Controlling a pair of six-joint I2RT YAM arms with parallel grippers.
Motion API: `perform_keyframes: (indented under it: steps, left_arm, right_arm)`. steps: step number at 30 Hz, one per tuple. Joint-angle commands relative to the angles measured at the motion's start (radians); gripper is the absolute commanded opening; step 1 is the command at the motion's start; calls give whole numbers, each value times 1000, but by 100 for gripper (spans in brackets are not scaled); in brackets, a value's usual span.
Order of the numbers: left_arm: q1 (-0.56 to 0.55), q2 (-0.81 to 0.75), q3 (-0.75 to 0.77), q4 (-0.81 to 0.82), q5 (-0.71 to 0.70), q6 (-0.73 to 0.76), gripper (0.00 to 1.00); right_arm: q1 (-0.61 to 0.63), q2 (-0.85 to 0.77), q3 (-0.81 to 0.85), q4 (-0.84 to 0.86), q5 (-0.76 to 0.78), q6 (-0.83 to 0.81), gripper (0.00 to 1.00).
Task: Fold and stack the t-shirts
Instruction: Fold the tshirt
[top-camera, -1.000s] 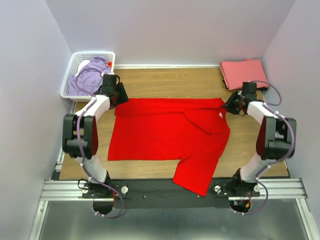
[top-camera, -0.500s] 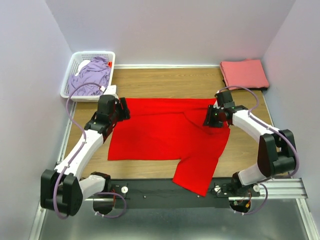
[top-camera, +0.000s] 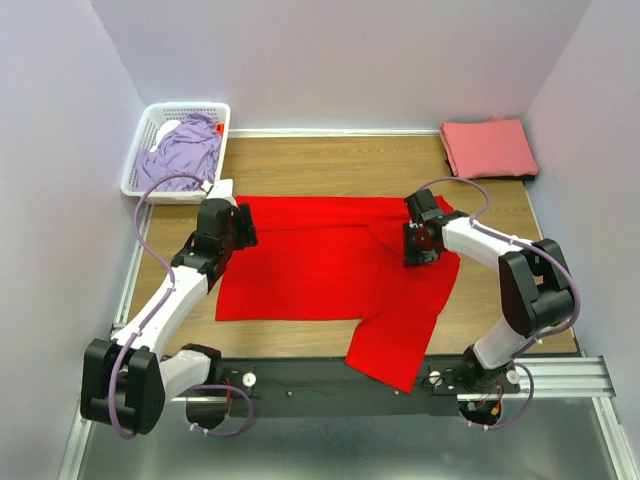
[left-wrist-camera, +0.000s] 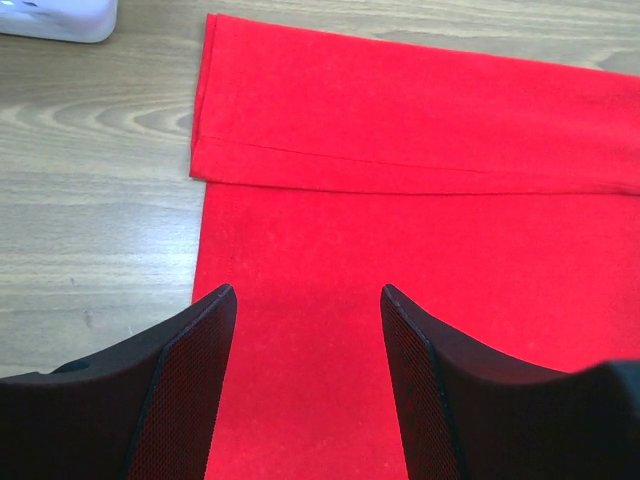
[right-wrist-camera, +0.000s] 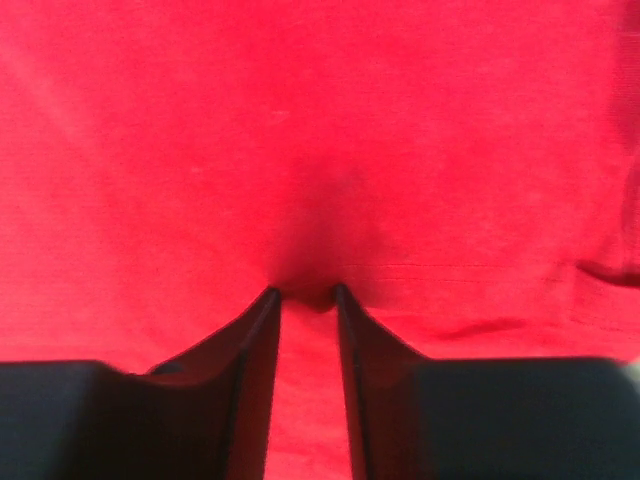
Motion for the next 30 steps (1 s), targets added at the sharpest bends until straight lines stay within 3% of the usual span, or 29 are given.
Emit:
perform_keyframes:
  steps: [1,9,21,30]
  left_arm:
    - [-3,-2,16,34,-42,20,67]
    - [-2,6,19,32,-41,23,67]
    - [-3,18,19,34,-36,26,67]
    - [-3,27,22,32,-24,27,67]
  right_arm:
    - [9,1,24,-35,140,3,30]
    - [16,2,50,-49,128,-6,1]
    - [29,-74,113,-241,-47,99,1]
    - [45,-74,150,-273,-158,170,1]
